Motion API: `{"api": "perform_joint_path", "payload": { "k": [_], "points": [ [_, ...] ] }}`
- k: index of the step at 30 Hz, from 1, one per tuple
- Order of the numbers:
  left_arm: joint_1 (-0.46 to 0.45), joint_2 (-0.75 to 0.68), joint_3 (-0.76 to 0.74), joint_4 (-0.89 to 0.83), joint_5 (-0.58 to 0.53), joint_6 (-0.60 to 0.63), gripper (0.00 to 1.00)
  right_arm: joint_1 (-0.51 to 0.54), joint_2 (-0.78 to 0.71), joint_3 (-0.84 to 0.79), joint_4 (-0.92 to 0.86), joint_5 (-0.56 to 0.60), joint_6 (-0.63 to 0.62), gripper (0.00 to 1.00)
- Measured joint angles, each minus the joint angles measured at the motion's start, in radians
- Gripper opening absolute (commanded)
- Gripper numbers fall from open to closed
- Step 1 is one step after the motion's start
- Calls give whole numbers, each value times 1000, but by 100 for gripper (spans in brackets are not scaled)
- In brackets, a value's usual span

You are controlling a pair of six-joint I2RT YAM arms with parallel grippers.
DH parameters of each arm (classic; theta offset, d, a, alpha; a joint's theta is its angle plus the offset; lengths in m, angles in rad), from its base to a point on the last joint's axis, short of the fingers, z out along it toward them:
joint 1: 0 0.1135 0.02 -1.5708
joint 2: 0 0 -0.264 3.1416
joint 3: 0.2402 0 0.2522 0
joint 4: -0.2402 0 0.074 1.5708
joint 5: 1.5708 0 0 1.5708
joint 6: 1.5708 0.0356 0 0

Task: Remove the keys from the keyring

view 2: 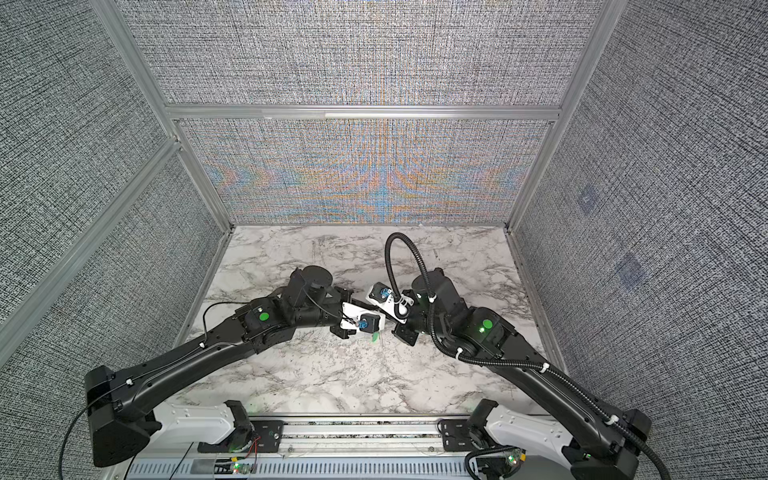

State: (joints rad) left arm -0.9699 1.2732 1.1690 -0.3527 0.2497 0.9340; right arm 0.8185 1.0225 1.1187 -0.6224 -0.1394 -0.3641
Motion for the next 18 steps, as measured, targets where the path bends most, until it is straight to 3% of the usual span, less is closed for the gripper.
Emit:
{"api": "perform_joint_path", "payload": {
  "k": [4,13,18],
  "points": [
    [-4,3,2,1,-18,0,12,0,0,0,-3,-1,0,0],
    [-8,2,3,8,-27,-24,0,0,-7,-2,-3,4,2,0],
    [-6,-6,-6,14,-21,-56,0,0,-25,-17,11,18,2,18]
  ]
}}
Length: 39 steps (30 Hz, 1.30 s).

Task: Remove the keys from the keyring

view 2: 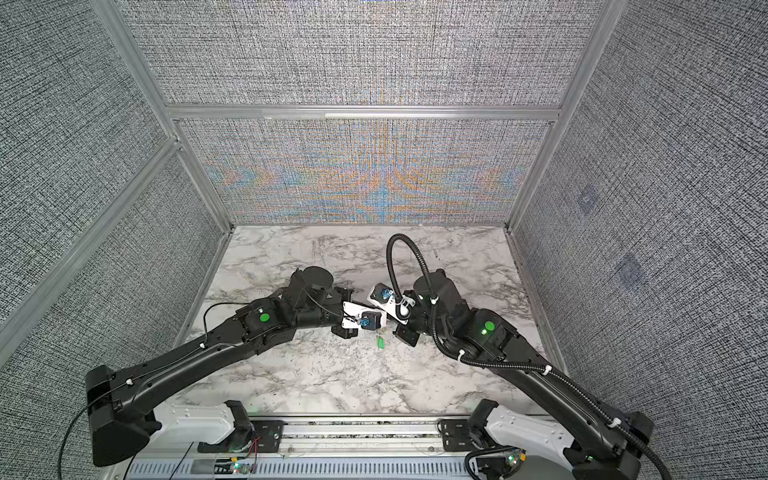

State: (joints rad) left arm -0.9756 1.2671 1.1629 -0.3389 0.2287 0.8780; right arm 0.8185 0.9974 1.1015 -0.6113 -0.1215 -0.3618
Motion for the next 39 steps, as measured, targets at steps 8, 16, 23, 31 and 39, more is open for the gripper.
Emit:
{"api": "perform_joint_path", "payload": {
  "k": [8,16,23,31,39],
  "points": [
    [43,-32,-42,76,90,-98,0,0,-121,-114,96,98,8,32],
    [95,-63,-101,192,209,-216,0,1,-132,-159,163,123,23,34],
    [107,-64,-124,262,259,-290,0,1,-100,-164,229,105,27,35],
    [111,-65,-144,315,274,-350,0,1,-65,-163,283,94,30,25],
    [163,-77,-184,404,321,-461,0,5,-79,-160,286,121,25,0]
  ]
}}
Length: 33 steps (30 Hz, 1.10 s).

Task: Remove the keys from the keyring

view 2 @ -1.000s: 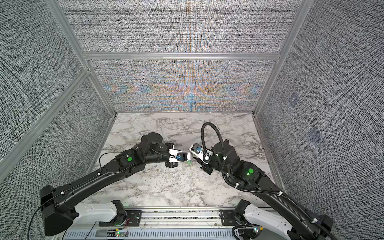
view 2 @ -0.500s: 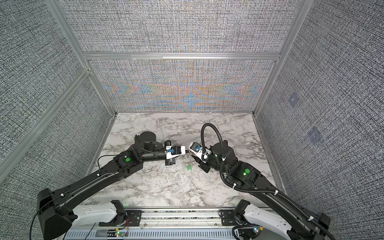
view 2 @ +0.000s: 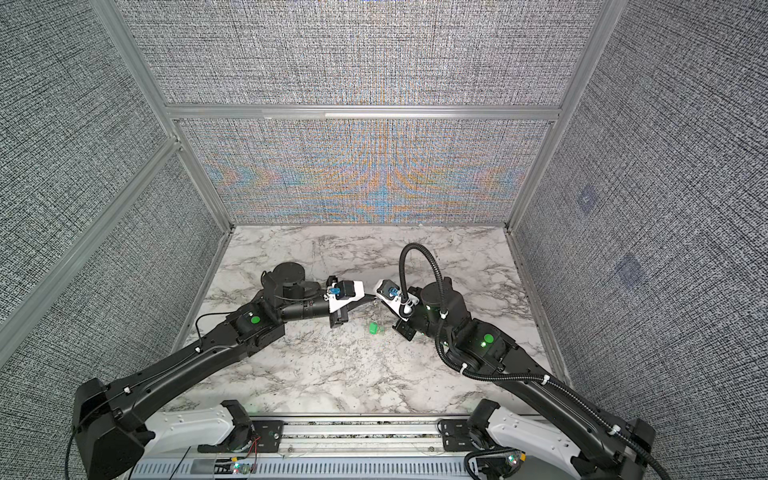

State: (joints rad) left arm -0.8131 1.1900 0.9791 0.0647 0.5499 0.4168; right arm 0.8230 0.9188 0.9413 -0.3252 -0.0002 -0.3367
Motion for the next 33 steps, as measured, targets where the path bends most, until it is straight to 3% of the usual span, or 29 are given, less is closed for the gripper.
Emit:
{"api": "perform_joint_path", "payload": {
  "k": [14,25,28,31,33],
  "points": [
    [30,10,-100,255,53,-224,0,21,40,4,-4,39,-38,0],
    [31,5,-142,359,60,-290,0,28,39,13,-2,39,-57,0],
    [32,3,-146,371,61,-294,0,29,31,13,-2,38,-57,7],
    [35,3,-149,383,80,-298,0,29,29,13,-5,20,-56,27],
    [37,3,-150,390,81,-298,0,29,25,13,-15,10,-61,29]
  ]
}}
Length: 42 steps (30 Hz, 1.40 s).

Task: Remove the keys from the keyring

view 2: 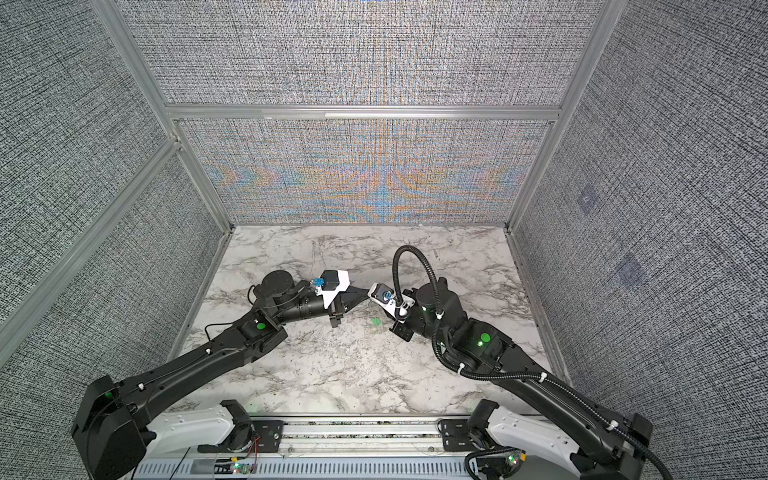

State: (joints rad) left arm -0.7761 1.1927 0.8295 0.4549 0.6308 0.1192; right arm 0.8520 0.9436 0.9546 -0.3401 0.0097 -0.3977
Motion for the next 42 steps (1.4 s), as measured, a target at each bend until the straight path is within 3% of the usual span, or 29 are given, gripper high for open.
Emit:
{"api": "perform_joint_path", "payload": {
  "k": [7,12,19,35,42],
  "points": [
    [15,-8,24,-56,54,39,0,0,-84,0,-23,-6,-3,30],
    [22,-9,53,-135,97,88,0,-1,-122,5,-39,-1,-10,26],
    [26,4,93,-214,144,143,0,-1,-92,40,-37,-47,-14,17],
    [27,18,128,-313,197,214,0,-10,-60,40,-27,-129,-15,14],
    [28,19,134,-322,206,240,0,-19,-60,38,-23,-164,-4,1]
  ]
}}
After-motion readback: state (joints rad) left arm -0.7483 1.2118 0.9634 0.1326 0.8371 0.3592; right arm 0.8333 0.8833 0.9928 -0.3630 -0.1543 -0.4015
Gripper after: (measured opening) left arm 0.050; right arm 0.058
